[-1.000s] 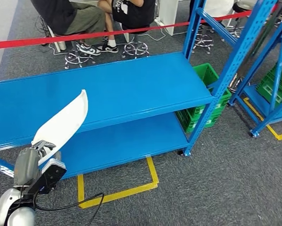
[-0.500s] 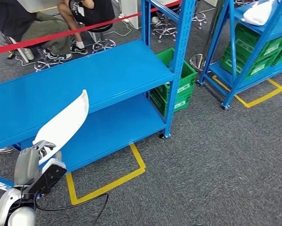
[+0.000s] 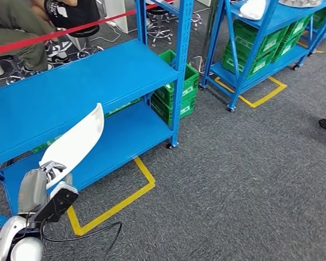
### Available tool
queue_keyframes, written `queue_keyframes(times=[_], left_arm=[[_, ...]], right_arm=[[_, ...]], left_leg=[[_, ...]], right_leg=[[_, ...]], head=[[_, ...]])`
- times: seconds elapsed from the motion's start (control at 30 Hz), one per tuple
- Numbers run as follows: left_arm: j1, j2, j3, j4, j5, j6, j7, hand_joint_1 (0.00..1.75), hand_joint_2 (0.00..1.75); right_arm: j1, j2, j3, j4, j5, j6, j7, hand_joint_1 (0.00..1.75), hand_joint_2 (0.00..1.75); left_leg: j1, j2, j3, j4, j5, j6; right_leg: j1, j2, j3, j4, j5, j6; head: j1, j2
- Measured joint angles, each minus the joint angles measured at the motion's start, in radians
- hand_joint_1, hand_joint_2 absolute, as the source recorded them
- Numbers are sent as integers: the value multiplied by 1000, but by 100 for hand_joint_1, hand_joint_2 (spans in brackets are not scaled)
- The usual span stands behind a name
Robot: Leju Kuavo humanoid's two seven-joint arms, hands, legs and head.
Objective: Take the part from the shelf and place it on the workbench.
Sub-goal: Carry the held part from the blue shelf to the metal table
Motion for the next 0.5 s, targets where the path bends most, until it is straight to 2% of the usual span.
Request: queue_keyframes(times=[0.03,0.07,0.1,0.13,0.17,0.2,0.23,0.27,0.33,0.37,0.4,0.43,0.47,0.5], left_arm=[[0,0,0,0,0,0,1,175,175],[0,0,0,0,0,0,3,175,175],[0,0,0,1,0,0,4,175,175],[0,0,0,1,0,0,4,175,175],[0,0,0,1,1,0,5,175,175],[0,0,1,1,1,0,5,175,175],[0,0,1,1,2,-1,5,175,175],[0,0,0,1,2,-1,4,175,175],[-2,1,-1,2,3,-2,4,175,175],[-2,1,-1,3,4,-3,4,175,175],[-1,2,-1,3,4,-4,4,175,175],[-1,2,-1,4,4,-4,4,175,175],[-1,2,-1,4,4,-5,4,175,175],[-1,2,-1,4,4,-5,4,175,175]], right_arm=[[-2,0,0,0,1,0,-1,0,0],[-2,0,0,1,2,0,-1,0,0],[-1,0,0,1,3,0,-1,0,0],[-1,0,0,2,4,0,-1,0,0],[-3,0,0,2,5,-1,-1,0,0],[-6,0,0,2,5,-1,-2,0,0],[-10,0,0,2,5,-2,-2,0,0],[-13,0,0,3,5,-2,-2,0,0],[-12,0,0,3,5,-3,-3,0,0],[-10,0,0,4,5,-3,-2,0,0],[-8,-1,0,4,5,-3,-1,0,0],[-8,-1,0,4,5,-3,-1,0,0],[-10,-1,-1,4,5,-3,0,0,0],[-11,-2,-1,4,5,-2,-1,0,0]], left_leg=[[-1,14,-17,1,13,-1],[-2,28,-34,3,24,-2],[-2,40,-51,5,36,-5],[-3,51,-65,8,45,-8],[-5,61,-77,13,53,-12],[-6,71,-86,17,60,-17],[-7,82,-90,20,67,-23],[-6,93,-92,22,74,-28],[-1,106,-96,24,82,-39],[2,93,-103,34,66,-46],[4,70,-114,61,33,-52],[6,41,-130,107,-17,-56],[6,15,-148,169,-72,-58],[6,1,-163,233,-113,-58]], right_leg=[[-2,-4,-2,53,-11,3],[-3,-6,11,75,3,5],[-4,-9,43,60,31,6],[-5,-20,94,9,53,7],[-4,-43,161,-70,53,7],[-1,-62,221,-148,41,4],[2,-76,261,-208,24,-1],[7,-80,277,-242,12,-8],[11,-60,258,-249,24,-29],[12,-50,248,-249,35,-39],[11,-41,236,-250,48,-48],[10,-31,221,-251,63,-54],[10,-19,204,-251,77,-58],[11,-7,186,-250,92,-60]], head=[[0,0],[0,0],[0,0],[0,0],[1,0],[-1,0],[-2,0],[-1,0],[-2,0],[-2,0],[-4,0],[-6,0],[-7,0],[-9,0]])
